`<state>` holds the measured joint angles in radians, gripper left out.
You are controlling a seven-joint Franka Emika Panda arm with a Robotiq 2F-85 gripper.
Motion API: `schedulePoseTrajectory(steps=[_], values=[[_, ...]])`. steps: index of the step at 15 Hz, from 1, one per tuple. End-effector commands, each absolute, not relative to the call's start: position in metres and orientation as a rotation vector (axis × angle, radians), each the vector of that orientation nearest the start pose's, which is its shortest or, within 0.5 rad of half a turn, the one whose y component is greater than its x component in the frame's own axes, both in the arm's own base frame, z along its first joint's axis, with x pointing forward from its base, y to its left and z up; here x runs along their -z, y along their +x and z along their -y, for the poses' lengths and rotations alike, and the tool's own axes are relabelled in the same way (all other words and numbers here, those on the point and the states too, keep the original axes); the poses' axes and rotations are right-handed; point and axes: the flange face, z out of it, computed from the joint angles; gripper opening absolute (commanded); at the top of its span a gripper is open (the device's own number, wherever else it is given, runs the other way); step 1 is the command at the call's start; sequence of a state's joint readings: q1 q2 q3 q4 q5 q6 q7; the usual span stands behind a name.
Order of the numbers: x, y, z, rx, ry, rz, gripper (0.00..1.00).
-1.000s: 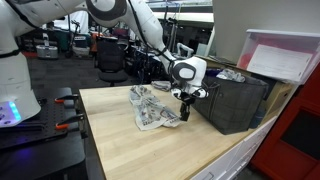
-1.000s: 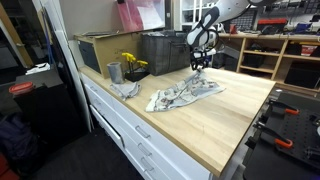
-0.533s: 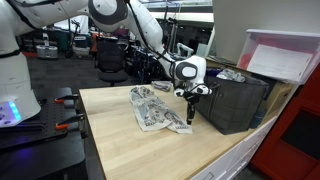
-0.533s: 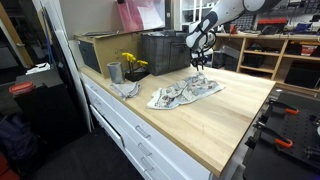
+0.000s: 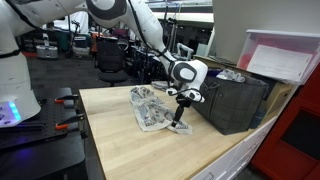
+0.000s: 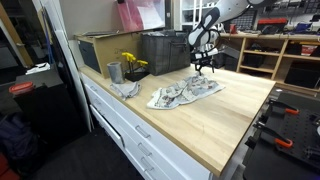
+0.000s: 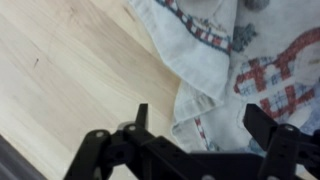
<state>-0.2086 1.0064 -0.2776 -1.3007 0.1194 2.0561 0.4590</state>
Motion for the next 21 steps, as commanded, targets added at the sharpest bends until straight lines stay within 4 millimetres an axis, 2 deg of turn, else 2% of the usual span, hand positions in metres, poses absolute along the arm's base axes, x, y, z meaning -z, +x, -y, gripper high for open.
schedulePoseTrajectory(steps=[1, 3, 5, 11, 16, 17, 18, 21], values=[[-0.152, 0.625, 0.283, -0.446, -2.766, -1.346, 1.00], [-0.154, 0.613, 0.283, -0.442, -2.701, -1.263, 1.00], [-0.147, 0.597, 0.286, -0.447, -2.661, -1.194, 1.00], [-0.111, 0.536, 0.294, -0.573, -2.610, -1.110, 1.00], [-0.087, 0.519, 0.289, -0.643, -2.565, -1.121, 1.00], [-0.083, 0.519, 0.288, -0.645, -2.554, -1.130, 0.75], [-0.081, 0.519, 0.286, -0.652, -2.539, -1.140, 0.74], [-0.082, 0.521, 0.285, -0.648, -2.523, -1.144, 0.52]])
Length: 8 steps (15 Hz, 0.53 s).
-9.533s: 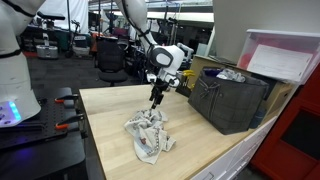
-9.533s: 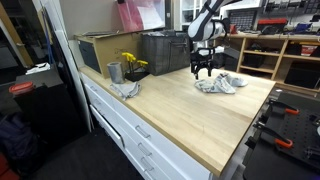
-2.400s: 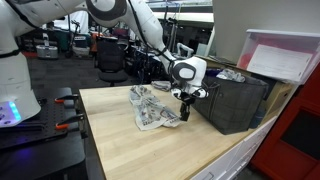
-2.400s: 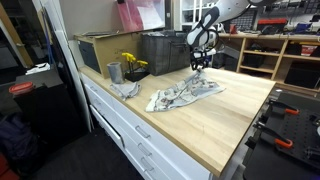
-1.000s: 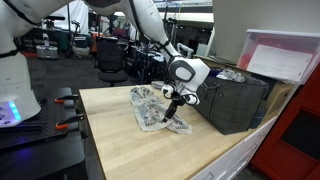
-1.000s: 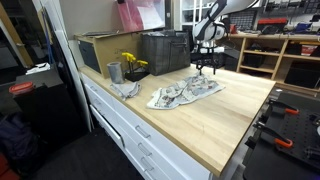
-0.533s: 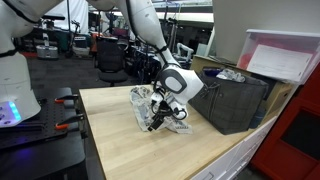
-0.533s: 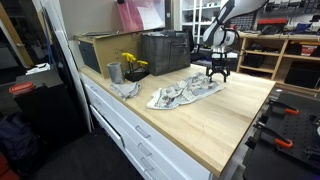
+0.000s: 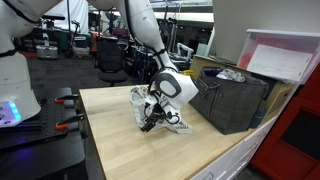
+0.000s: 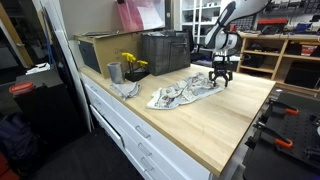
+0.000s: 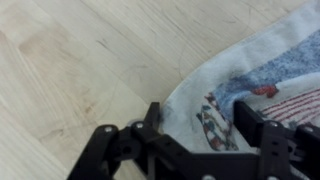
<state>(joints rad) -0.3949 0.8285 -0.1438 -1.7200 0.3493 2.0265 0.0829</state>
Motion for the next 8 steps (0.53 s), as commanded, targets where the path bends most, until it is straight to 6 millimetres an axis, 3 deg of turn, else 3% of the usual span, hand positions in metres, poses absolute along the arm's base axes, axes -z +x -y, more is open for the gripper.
schedulePoseTrajectory(steps=[1, 5, 7, 8], values=[[-0.083, 0.521, 0.285, -0.646, -2.518, -1.146, 0.44], [-0.100, 0.515, 0.286, -0.643, -2.506, -1.157, 0.15], [-0.106, 0.500, 0.299, -0.662, -2.522, -1.206, 0.01], [-0.107, 0.488, 0.311, -0.672, -2.531, -1.261, 0.00]])
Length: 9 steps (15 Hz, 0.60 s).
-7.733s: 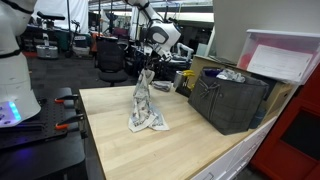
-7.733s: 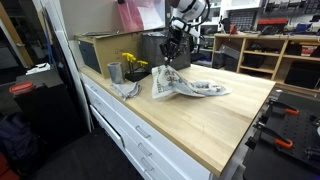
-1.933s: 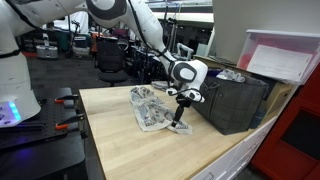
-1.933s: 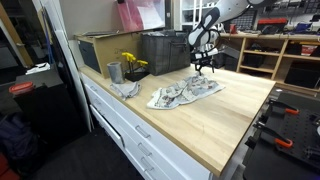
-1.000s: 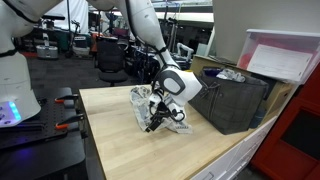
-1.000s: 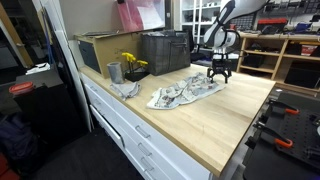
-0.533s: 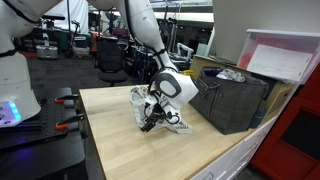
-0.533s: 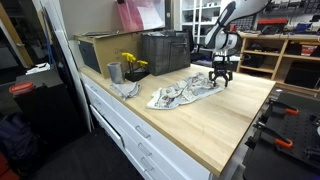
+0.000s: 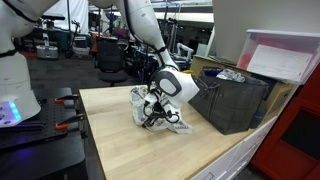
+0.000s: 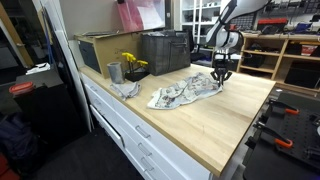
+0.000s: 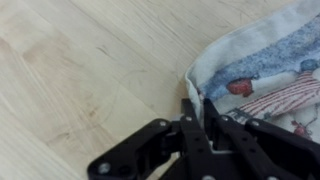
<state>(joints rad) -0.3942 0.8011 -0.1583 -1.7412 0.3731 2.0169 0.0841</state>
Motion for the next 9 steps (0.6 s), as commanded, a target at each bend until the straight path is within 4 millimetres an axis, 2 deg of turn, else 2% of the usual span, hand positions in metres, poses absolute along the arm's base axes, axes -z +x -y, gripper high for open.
schedulePoseTrajectory(steps=[1, 5, 7, 8, 9], values=[[-0.109, 0.478, 0.320, -0.687, -2.531, -1.300, 0.00], [-0.114, 0.431, 0.368, -0.762, -2.569, -1.508, 0.02], [-0.117, 0.412, 0.383, -0.797, -2.570, -1.587, 0.02], [-0.120, 0.406, 0.387, -0.809, -2.567, -1.607, 0.31], [-0.122, 0.403, 0.387, -0.812, -2.560, -1.607, 0.32]])
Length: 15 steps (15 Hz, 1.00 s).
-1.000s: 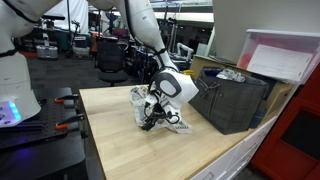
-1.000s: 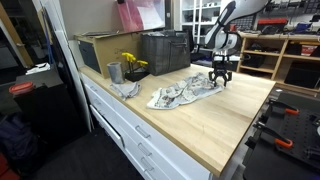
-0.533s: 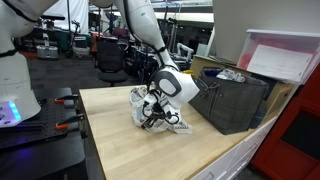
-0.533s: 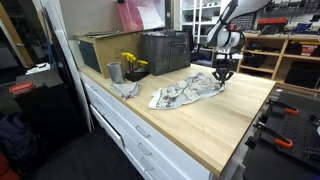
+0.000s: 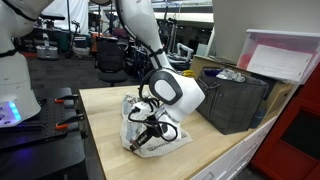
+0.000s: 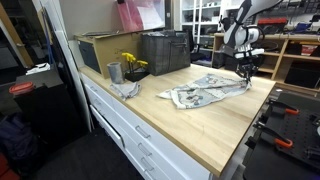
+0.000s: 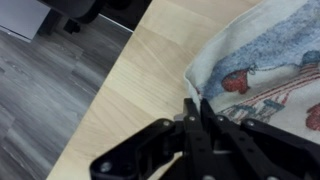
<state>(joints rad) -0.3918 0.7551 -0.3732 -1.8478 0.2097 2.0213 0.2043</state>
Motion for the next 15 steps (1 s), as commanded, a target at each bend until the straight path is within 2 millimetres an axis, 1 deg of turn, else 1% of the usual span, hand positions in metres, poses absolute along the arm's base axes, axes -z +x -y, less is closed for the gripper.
schedulePoseTrajectory(steps=[1, 3, 4, 5, 7, 9, 10, 13, 14, 15], values=[[-0.125, 0.403, 0.383, -0.809, -2.552, -1.580, 0.38], [-0.131, 0.409, 0.371, -0.786, -2.536, -1.527, 0.53], [-0.135, 0.415, 0.364, -0.771, -2.545, -1.496, 0.60], [-0.139, 0.423, 0.354, -0.752, -2.558, -1.451, 0.69], [-0.147, 0.444, 0.327, -0.721, -2.629, -1.308, 0.84], [-0.153, 0.469, 0.296, -0.695, -2.691, -1.168, 0.97], [-0.154, 0.483, 0.280, -0.687, -2.723, -1.107, 1.00], [-0.149, 0.524, 0.224, -0.662, -2.834, -0.937, 1.00], [-0.146, 0.534, 0.207, -0.656, -2.875, -0.879, 1.00], [-0.142, 0.546, 0.185, -0.637, -2.919, -0.786, 1.00]])
